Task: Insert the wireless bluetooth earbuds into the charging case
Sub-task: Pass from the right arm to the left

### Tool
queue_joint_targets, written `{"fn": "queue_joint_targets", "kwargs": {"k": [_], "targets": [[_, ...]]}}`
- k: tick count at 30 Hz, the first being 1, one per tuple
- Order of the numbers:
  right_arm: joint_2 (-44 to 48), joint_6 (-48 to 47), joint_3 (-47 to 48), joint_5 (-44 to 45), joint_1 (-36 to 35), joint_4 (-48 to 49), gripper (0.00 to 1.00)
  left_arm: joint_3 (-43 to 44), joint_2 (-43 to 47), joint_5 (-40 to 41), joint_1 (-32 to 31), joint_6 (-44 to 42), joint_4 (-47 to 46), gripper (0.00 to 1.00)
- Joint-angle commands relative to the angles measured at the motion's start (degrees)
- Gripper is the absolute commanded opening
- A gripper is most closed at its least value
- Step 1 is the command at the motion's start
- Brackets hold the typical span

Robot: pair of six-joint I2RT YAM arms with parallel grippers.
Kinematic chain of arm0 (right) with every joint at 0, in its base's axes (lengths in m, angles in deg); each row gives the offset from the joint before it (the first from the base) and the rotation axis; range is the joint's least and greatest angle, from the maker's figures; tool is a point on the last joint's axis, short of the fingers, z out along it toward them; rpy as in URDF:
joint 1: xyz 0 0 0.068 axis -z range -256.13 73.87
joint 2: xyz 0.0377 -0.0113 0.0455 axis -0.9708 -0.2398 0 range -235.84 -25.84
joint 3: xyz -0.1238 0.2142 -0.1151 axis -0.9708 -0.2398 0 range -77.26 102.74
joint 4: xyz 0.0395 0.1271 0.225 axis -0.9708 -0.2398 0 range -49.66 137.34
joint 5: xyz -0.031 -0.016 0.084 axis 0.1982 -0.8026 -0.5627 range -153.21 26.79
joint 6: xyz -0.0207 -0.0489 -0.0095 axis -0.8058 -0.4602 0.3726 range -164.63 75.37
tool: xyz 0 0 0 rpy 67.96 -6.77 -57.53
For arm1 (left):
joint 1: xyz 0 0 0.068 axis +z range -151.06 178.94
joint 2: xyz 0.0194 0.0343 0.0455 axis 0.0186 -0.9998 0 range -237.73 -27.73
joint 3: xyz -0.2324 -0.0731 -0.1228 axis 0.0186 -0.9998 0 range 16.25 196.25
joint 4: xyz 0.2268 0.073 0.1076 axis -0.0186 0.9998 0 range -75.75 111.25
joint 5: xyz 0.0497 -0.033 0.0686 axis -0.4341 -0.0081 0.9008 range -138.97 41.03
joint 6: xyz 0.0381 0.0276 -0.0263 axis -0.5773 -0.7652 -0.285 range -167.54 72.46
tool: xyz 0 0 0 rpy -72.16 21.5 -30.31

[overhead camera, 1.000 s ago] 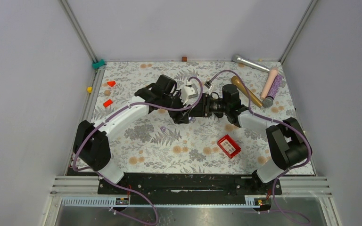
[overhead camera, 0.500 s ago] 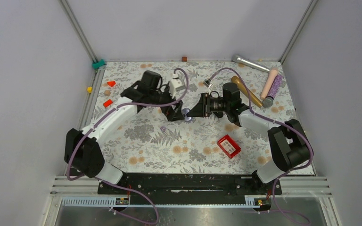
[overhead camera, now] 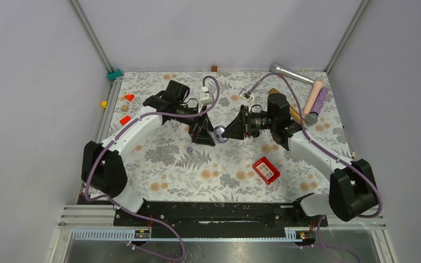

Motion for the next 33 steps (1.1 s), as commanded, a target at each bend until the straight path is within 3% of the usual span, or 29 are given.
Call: {"fn": "queue_joint_targets", "kwargs": {"k": [1, 23, 33], "targets": [[2.74, -8.46, 2.11, -1.85, -0.45, -3.74, 0.28, 4.94, -1.87, -6.08, -2.73, -5.73, 6.36, 0.96], [1.42, -7.49, 0.71, -4.33, -0.54, -0.81, 0.29, 7.02, -5.51, -8.60, -5.09, -5.68, 8.85, 0.62], [0.87, -7.73, 0.57, -4.87, -0.55, -0.94, 0.29, 7.16, -4.90, -7.55, -5.09, -4.13, 7.31, 0.55]]}}
